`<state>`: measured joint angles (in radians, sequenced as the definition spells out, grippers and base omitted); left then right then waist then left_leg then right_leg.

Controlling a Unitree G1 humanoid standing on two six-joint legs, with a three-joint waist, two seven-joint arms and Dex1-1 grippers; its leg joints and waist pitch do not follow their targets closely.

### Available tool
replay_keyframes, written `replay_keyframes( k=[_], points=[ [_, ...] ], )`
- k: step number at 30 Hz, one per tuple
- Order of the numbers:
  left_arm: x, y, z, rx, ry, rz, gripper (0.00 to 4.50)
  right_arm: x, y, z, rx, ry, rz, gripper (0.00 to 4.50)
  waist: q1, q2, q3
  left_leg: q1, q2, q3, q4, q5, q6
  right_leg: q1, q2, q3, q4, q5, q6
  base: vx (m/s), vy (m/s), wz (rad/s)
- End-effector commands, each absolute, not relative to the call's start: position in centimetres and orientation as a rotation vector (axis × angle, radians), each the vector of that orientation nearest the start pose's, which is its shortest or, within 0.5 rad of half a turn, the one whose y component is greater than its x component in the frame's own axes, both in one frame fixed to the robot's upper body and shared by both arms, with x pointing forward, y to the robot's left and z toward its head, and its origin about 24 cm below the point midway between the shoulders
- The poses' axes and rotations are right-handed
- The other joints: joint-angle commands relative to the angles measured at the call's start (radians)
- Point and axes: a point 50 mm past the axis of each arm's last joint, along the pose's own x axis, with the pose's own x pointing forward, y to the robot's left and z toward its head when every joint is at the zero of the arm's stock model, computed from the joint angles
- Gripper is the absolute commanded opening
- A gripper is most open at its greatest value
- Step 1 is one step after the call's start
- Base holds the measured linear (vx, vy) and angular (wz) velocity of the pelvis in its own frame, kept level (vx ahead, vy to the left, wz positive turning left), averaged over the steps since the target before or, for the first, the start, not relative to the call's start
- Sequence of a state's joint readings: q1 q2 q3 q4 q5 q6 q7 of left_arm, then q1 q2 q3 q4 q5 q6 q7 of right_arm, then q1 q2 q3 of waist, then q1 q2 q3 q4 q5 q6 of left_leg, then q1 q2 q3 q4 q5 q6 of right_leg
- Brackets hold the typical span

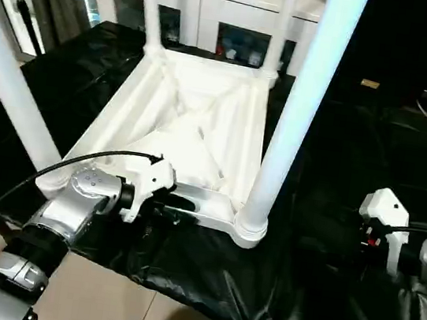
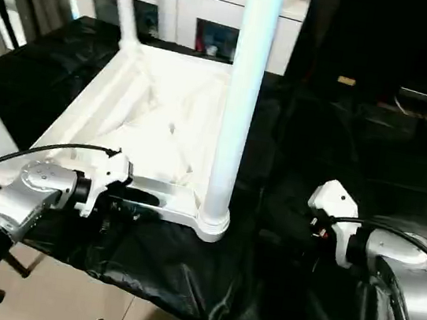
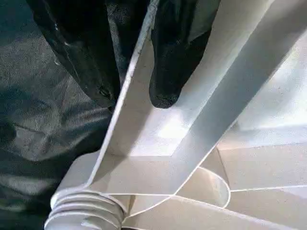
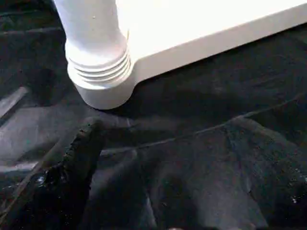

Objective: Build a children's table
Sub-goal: Rotate table base

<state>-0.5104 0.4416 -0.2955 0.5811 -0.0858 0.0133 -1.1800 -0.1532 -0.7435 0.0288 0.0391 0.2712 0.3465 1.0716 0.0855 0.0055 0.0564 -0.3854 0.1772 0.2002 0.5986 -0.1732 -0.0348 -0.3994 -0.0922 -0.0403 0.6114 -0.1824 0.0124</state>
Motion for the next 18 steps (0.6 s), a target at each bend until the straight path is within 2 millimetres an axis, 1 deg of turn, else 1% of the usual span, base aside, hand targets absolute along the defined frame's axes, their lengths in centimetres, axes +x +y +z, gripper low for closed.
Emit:
replay_keyframes(
  k=[1, 2, 3, 5, 6, 7, 8, 10, 11, 12, 15, 18],
  points=[
    [30.8, 15.1, 5.1, 0.433, 0.375, -1.336, 0.96, 25.5, -23.9, 8.7, -0.326, 0.447, 0.991, 4.50, -0.001, -0.014, -0.063, 0.026, 0.055, -0.026, -0.076, -0.288, 0.030, 0.030, -0.057, 0.035, -0.087, -0.323, -0.197, 0.000, 0.000, 0.00],
    [30.9, 14.9, 5.4, 0.465, 0.351, -1.335, 0.96, 25.5, -23.9, 8.7, -0.327, 0.449, 0.991, 4.50, 0.003, -0.014, -0.064, 0.027, 0.056, -0.025, -0.075, -0.281, 0.031, 0.030, -0.057, 0.036, -0.084, -0.303, -0.202, 0.000, 0.000, 0.00],
    [31.0, 14.8, 5.6, 0.468, 0.346, -1.339, 0.96, 25.4, -24.0, 8.7, -0.327, 0.450, 0.991, 4.50, 0.005, -0.013, -0.064, 0.027, 0.056, -0.025, -0.075, -0.279, 0.030, 0.030, -0.057, 0.035, -0.083, -0.296, -0.205, 0.000, 0.000, 0.00],
    [31.1, 14.5, 6.0, 0.464, 0.323, -1.348, 0.96, 25.4, -24.0, 8.6, -0.328, 0.450, 0.991, 4.50, 0.006, -0.013, -0.065, 0.026, 0.056, -0.024, -0.075, -0.273, 0.031, 0.031, -0.057, 0.035, -0.081, -0.278, -0.213, 0.000, 0.000, 0.00],
    [31.2, 14.5, 6.2, 0.471, 0.309, -1.352, 1.44, 25.4, -23.9, 8.6, -0.327, 0.450, 0.991, 4.50, 0.007, -0.009, -0.065, 0.026, 0.056, -0.024, -0.074, -0.273, 0.031, 0.031, -0.057, 0.035, -0.081, -0.266, -0.219, 0.000, 0.000, 0.00],
    [31.4, 14.5, 6.4, 0.489, 0.300, -1.355, 1.44, 25.4, -23.9, 8.6, -0.328, 0.451, 0.991, 4.50, 0.008, -0.010, -0.065, 0.026, 0.055, -0.024, -0.074, -0.274, 0.031, 0.032, -0.056, 0.034, -0.080, -0.262, -0.221, 0.000, 0.000, 0.00],
    [31.4, 14.5, 6.4, 0.493, 0.298, -1.356, 1.44, 25.4, -23.9, 8.6, -0.328, 0.451, 0.991, 4.50, 0.008, -0.007, -0.066, 0.027, 0.055, -0.024, -0.074, -0.276, 0.030, 0.032, -0.056, 0.034, -0.080, -0.261, -0.221, 0.000, 0.000, 0.00],
    [31.6, 14.7, 6.5, 0.536, 0.295, -1.354, 1.72, 25.3, -23.9, 8.5, -0.327, 0.451, 0.991, 4.50, 0.009, -0.009, -0.065, 0.026, 0.055, -0.024, -0.075, -0.279, 0.030, 0.033, -0.056, 0.034, -0.081, -0.263, -0.220, 0.000, 0.000, 0.00],
    [31.8, 14.9, 6.6, 0.564, 0.294, -1.353, 1.72, 25.3, -24.0, 8.5, -0.327, 0.452, 0.991, 4.50, 0.011, -0.011, -0.064, 0.027, 0.055, -0.025, -0.076, -0.288, 0.027, 0.032, -0.057, 0.034, -0.084, -0.285, -0.214, 0.000, 0.000, 0.00],
    [31.9, 15.1, 6.7, 0.591, 0.299, -1.360, 1.72, 25.2, -24.0, 8.5, -0.326, 0.453, 0.991, 4.50, 0.010, -0.011, -0.064, 0.026, 0.055, -0.026, -0.076, -0.292, 0.025, 0.034, -0.058, 0.033, -0.084, -0.293, -0.210, 0.000, 0.000, 0.00],
    [32.0, 15.2, 6.8, 0.589, 0.304, -1.375, 1.72, 25.1, -24.0, 8.4, -0.326, 0.454, 0.990, 4.50, 0.007, -0.012, -0.062, 0.025, 0.055, -0.027, -0.078, -0.303, 0.016, 0.034, -0.060, 0.033, -0.084, -0.327, -0.198, 0.000, 0.000, 0.00],
    [32.1, 15.1, 7.1, 0.575, 0.305, -1.381, 1.72, 25.1, -24.0, 8.4, -0.326, 0.454, 0.988, 4.50, 0.003, -0.013, -0.064, 0.022, 0.054, -0.028, -0.077, -0.295, 0.016, 0.035, -0.060, 0.033, -0.083, -0.323, -0.201, 0.000, 0.000, 0.00]
  ],
)
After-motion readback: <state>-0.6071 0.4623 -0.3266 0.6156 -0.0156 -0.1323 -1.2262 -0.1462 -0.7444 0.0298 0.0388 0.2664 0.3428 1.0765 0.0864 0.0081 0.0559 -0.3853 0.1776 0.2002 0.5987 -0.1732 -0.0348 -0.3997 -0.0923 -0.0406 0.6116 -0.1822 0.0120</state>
